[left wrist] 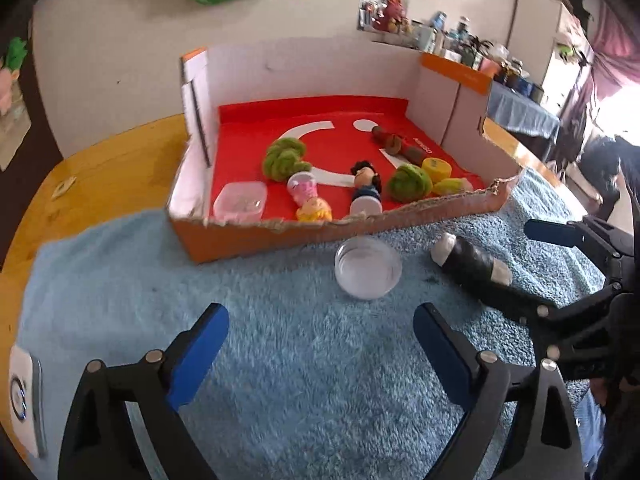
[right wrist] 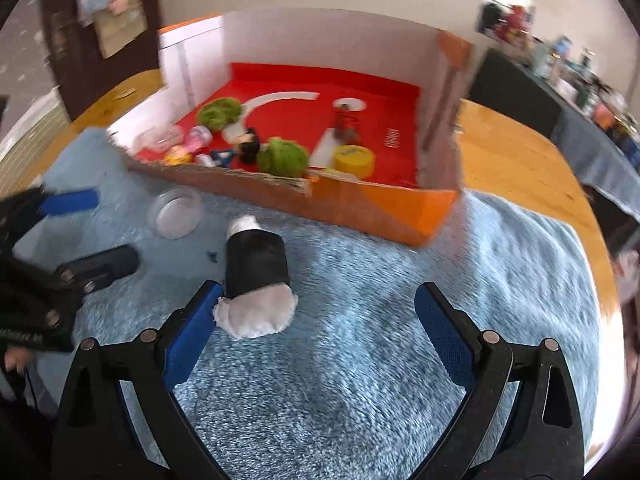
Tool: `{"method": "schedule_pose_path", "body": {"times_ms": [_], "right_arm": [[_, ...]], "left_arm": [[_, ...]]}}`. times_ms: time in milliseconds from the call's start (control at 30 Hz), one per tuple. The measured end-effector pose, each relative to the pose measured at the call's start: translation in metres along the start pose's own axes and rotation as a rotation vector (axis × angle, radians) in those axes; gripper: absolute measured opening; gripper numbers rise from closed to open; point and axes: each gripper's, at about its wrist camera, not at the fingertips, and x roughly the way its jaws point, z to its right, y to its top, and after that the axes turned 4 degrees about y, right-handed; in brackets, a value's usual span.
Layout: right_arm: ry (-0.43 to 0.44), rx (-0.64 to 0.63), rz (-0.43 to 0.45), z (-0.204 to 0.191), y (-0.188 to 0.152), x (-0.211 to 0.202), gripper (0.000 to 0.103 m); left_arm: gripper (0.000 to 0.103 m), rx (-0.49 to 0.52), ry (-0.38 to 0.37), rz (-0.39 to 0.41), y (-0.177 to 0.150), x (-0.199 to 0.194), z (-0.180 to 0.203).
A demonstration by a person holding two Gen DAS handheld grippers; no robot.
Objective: Organize objects
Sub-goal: 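Move left tool to the clear cup while right tool grasps the black-white figure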
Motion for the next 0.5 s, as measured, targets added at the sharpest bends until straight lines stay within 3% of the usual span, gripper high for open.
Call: {"method": "schedule_pose_path", "body": {"times_ms": [233, 500], "right_arm": [[0.102, -0.045, -0.014, 0.001, 0.007, 0.011, 0.095], [0.138, -0.084, -0.021, 0.0, 0.011, 0.018, 0.076]], "left_arm": [[0.089, 0.031, -0.074, -0.068, 0.009, 0.017, 0.002], [0.085, 0.042, -0.091, -0.073, 0.015, 0.026, 0.004]]}}
